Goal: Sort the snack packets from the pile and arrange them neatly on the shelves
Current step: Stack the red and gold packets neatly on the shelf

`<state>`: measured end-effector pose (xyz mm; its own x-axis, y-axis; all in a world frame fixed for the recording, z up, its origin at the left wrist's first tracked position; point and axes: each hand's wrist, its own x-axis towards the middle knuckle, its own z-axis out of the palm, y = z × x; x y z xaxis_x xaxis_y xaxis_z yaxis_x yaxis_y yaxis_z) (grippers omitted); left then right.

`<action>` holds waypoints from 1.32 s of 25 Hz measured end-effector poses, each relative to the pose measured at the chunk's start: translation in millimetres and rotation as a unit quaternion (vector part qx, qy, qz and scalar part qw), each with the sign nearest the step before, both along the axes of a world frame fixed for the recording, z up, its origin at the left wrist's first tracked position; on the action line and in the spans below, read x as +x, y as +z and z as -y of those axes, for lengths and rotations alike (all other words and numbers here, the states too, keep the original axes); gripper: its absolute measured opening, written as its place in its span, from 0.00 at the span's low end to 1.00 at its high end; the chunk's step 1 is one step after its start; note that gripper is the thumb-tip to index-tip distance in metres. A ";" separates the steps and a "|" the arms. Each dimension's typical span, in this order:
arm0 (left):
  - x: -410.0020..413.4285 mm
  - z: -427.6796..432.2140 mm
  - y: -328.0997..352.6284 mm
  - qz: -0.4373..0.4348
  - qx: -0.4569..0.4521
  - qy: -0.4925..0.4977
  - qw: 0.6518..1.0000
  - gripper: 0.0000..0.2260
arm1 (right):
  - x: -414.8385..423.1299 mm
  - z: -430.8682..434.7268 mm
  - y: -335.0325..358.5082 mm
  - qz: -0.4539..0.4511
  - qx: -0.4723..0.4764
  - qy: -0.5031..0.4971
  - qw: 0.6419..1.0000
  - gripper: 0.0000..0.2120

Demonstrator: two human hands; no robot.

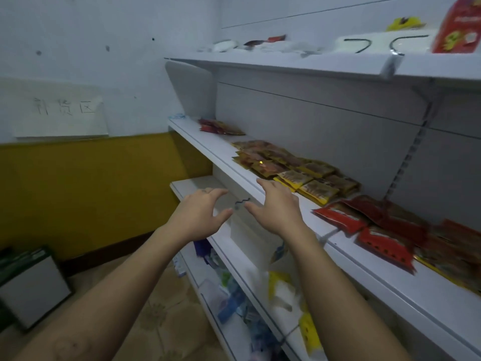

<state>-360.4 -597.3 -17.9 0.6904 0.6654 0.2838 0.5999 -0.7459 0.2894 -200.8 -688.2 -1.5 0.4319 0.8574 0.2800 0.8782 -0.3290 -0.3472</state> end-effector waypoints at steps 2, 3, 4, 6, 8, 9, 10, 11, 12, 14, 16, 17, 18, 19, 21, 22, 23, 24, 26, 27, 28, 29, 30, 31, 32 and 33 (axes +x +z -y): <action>4.6 -29.0 -3.4 0.004 -0.004 -0.001 1.000 0.26 | 1.7 -34.1 -3.7 -0.011 0.009 -0.002 1.000 0.32; 8.4 -43.9 -6.3 0.003 -0.005 0.000 1.000 0.26 | 4.0 -51.0 -7.7 -0.018 0.011 -0.001 1.000 0.32; 13.5 -63.0 -10.1 0.003 -0.004 0.001 1.000 0.26 | 7.6 -72.4 -12.5 -0.023 0.014 0.002 1.000 0.32; 25.0 -104.0 -18.4 0.003 -0.004 0.008 1.000 0.26 | 17.8 -116.0 -21.9 -0.033 0.020 0.012 0.999 0.32; 38.2 -148.8 -26.8 -0.004 0.001 0.015 1.000 0.26 | 30.7 -163.1 -30.9 -0.042 0.030 0.019 0.998 0.31; 47.1 -175.4 -30.7 -0.009 0.004 0.018 1.000 0.26 | 39.6 -191.4 -35.6 -0.049 0.039 0.022 0.998 0.31; 56.1 -200.3 -32.6 -0.015 0.005 0.023 1.000 0.26 | 48.3 -218.3 -38.4 -0.056 0.046 0.023 0.997 0.31; 65.8 -224.3 -32.5 -0.020 0.002 0.027 0.999 0.26 | 56.7 -244.8 -39.4 -0.068 0.051 0.025 0.996 0.31; 75.7 -247.9 -30.9 -0.029 -0.002 0.029 0.999 0.26 | 64.6 -271.0 -39.1 -0.080 0.052 0.028 0.995 0.31; 96.4 -291.7 -26.1 -0.043 0.004 0.025 0.999 0.25 | 79.9 -317.8 -37.7 -0.096 0.061 0.032 0.993 0.30; 114.1 -330.2 -20.3 -0.043 0.014 0.028 0.999 0.25 | 94.0 -357.3 -35.2 -0.094 0.065 0.029 0.993 0.30; 121.0 -347.2 -17.8 -0.041 0.011 0.032 0.999 0.25 | 99.9 -374.3 -34.3 -0.094 0.059 0.025 0.994 0.30; 125.9 -361.1 -16.5 -0.038 0.007 0.035 0.999 0.25 | 104.2 -388.0 -34.5 -0.092 0.051 0.020 0.994 0.30; 130.4 -376.2 -15.9 -0.035 0.006 0.034 0.999 0.25 | 108.7 -403.1 -34.8 -0.091 0.045 0.017 0.995 0.30; 138.3 -404.5 -16.3 -0.025 0.006 0.032 0.999 0.25 | 115.6 -431.0 -35.6 -0.089 0.040 0.012 0.995 0.29; 142.1 -418.4 -16.2 -0.019 0.006 0.030 0.999 0.25 | 118.6 -445.1 -35.6 -0.091 0.042 0.009 0.995 0.29; 145.1 -430.6 -16.4 -0.014 0.004 0.027 1.000 0.25 | 120.4 -457.6 -36.2 -0.092 0.043 0.006 0.995 0.29; 148.7 -449.1 -17.2 -0.008 0.002 0.021 1.000 0.24 | 122.6 -474.9 -37.3 -0.089 0.044 0.001 0.995 0.29; 155.9 -486.2 -18.7 0.000 -0.002 0.010 1.000 0.24 | 127.3 -507.2 -39.5 -0.086 0.031 -0.011 0.996 0.28; 160.4 -507.8 -19.0 0.002 -0.004 0.005 1.000 0.24 | 131.0 -524.4 -40.1 -0.083 0.019 -0.021 0.996 0.28; 165.4 -530.1 -20.6 0.004 -0.004 0.000 1.000 0.23 | 135.8 -542.4 -41.0 -0.078 0.010 -0.036 0.996 0.28; 172.2 -556.3 -22.6 0.006 -0.003 -0.010 1.000 0.23 | 142.4 -564.5 -40.6 -0.073 0.007 -0.055 0.996 0.28; 179.2 -580.6 -24.8 0.008 0.000 -0.020 1.000 0.24 | 149.5 -585.5 -39.0 -0.071 0.004 -0.073 0.995 0.27; 186.9 -604.0 -26.9 0.008 0.000 -0.032 0.999 0.24 | 155.9 -605.1 -37.4 -0.073 0.002 -0.091 0.993 0.27; 195.4 -627.6 -28.7 0.009 0.002 -0.046 0.999 0.24 | 162.8 -625.0 -36.9 -0.076 0.003 -0.109 0.991 0.27; 203.6 -649.6 -29.1 0.005 0.003 -0.059 0.998 0.23 | 169.5 -643.7 -37.4 -0.081 0.004 -0.126 0.989 0.26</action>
